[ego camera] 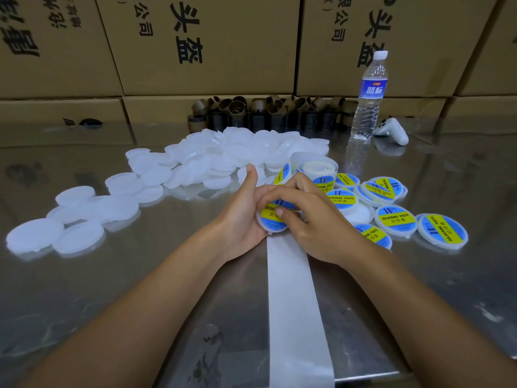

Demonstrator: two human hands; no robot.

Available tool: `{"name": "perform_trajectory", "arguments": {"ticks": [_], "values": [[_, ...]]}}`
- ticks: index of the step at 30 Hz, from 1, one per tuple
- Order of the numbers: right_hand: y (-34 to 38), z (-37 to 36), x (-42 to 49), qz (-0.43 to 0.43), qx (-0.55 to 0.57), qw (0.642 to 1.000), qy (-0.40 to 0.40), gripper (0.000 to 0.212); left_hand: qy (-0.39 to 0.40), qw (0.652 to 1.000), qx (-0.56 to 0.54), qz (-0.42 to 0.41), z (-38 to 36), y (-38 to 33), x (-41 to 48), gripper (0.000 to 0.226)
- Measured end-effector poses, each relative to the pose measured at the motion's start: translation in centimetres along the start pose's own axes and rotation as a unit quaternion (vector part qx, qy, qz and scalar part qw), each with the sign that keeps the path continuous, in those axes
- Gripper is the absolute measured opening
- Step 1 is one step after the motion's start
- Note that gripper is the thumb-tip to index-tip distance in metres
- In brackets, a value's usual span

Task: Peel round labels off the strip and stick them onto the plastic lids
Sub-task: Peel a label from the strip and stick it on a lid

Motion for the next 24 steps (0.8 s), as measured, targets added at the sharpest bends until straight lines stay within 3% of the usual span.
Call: {"name": "perform_trajectory", "arguments": {"ticks": [18,21,24], "values": [[-0.1,0.7,0.0,0.012,0.006,0.999,-0.038,0.035,-0.012,1.0,-0.006,0.0,0.1,-0.1,0.0,0.086],[-0.1,0.7,0.1,0.017,0.004,0.999,-0.045,0.043,-0.002,1.0,-0.026,0.007,-0.3,-0.1,-0.1,0.087],[-0.5,1.1,0.2,0.003,0.024,0.998,-0.056,0.064,0.027,0.999,-0.041,0.01,-1.0,-0.2,-0.4,0.081]]}}
Point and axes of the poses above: each hand's wrist, its own x-axis towards the middle knuckle, its own z-axis out of the back of the hand, y = z × x, the point moved 10 cm from there along x, towards the middle knuckle, and after that the axes turned 9 degrees about -z, right-handed, at the moved point
